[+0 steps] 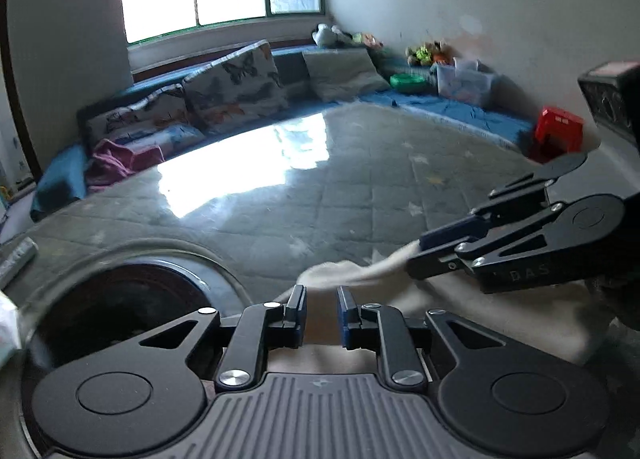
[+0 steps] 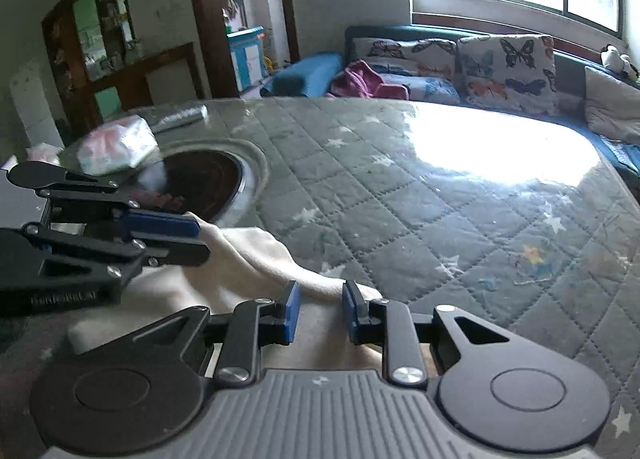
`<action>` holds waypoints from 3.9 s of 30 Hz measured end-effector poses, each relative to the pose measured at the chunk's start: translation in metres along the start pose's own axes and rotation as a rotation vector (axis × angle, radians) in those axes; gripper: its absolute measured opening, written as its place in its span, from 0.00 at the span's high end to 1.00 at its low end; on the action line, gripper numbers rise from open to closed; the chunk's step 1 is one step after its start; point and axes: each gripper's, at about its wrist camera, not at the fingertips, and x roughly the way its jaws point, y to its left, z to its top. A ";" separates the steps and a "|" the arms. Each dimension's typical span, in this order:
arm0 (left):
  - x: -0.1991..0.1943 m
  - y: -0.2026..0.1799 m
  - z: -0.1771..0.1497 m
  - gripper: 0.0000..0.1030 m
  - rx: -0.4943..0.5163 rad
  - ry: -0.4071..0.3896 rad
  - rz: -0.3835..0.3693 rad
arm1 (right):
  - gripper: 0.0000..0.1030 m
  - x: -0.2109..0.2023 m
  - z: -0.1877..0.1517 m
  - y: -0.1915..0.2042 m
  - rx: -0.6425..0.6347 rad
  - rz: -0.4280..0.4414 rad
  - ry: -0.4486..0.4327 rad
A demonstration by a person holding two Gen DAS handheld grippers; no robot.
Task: Fold clothes
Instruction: 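Carry the held hem over the body toward the collar with both grippers, then lower the hem onto the body and open both grippers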
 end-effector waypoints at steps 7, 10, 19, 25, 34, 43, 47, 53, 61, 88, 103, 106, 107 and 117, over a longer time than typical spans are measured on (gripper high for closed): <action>0.022 0.006 0.000 0.79 -0.031 0.038 0.008 | 0.79 0.006 -0.004 0.008 -0.043 -0.012 0.001; 0.026 0.009 -0.001 0.78 -0.046 0.044 0.007 | 0.79 0.007 -0.006 0.010 -0.063 -0.018 -0.011; 0.000 0.022 -0.019 0.68 -0.180 0.045 0.043 | 0.79 0.007 -0.008 0.015 -0.124 -0.038 -0.020; -0.020 0.030 -0.035 0.64 -0.261 0.052 0.077 | 0.78 0.008 -0.008 0.019 -0.182 -0.043 -0.015; -0.049 0.040 -0.055 0.81 -0.371 0.065 0.099 | 0.78 0.006 -0.010 0.022 -0.259 -0.046 -0.001; -0.075 0.014 -0.073 0.82 -0.391 0.086 -0.032 | 0.78 -0.017 -0.028 0.015 -0.240 -0.035 0.013; -0.090 -0.001 -0.078 0.82 -0.352 0.080 -0.041 | 0.78 -0.037 -0.045 0.016 -0.224 -0.045 0.012; -0.112 -0.020 -0.083 0.80 -0.291 0.064 -0.035 | 0.78 -0.072 -0.068 0.014 -0.172 -0.040 0.011; -0.103 -0.043 -0.056 0.80 -0.214 -0.015 -0.073 | 0.77 -0.119 -0.090 0.003 -0.081 -0.055 -0.057; -0.046 -0.030 -0.042 0.77 -0.202 0.046 0.029 | 0.78 -0.070 -0.057 -0.016 -0.029 -0.074 -0.018; -0.040 -0.042 -0.031 0.78 -0.166 0.032 0.007 | 0.72 -0.101 -0.062 0.014 -0.113 -0.008 -0.049; -0.044 -0.042 -0.032 0.78 -0.164 0.025 0.013 | 0.70 -0.113 -0.070 0.025 -0.135 0.025 -0.050; -0.047 -0.043 -0.032 0.77 -0.161 0.020 0.014 | 0.70 -0.117 -0.073 0.028 -0.141 0.032 -0.047; -0.095 -0.075 -0.051 0.77 -0.079 -0.029 -0.029 | 0.70 -0.147 -0.096 0.046 -0.157 0.007 -0.035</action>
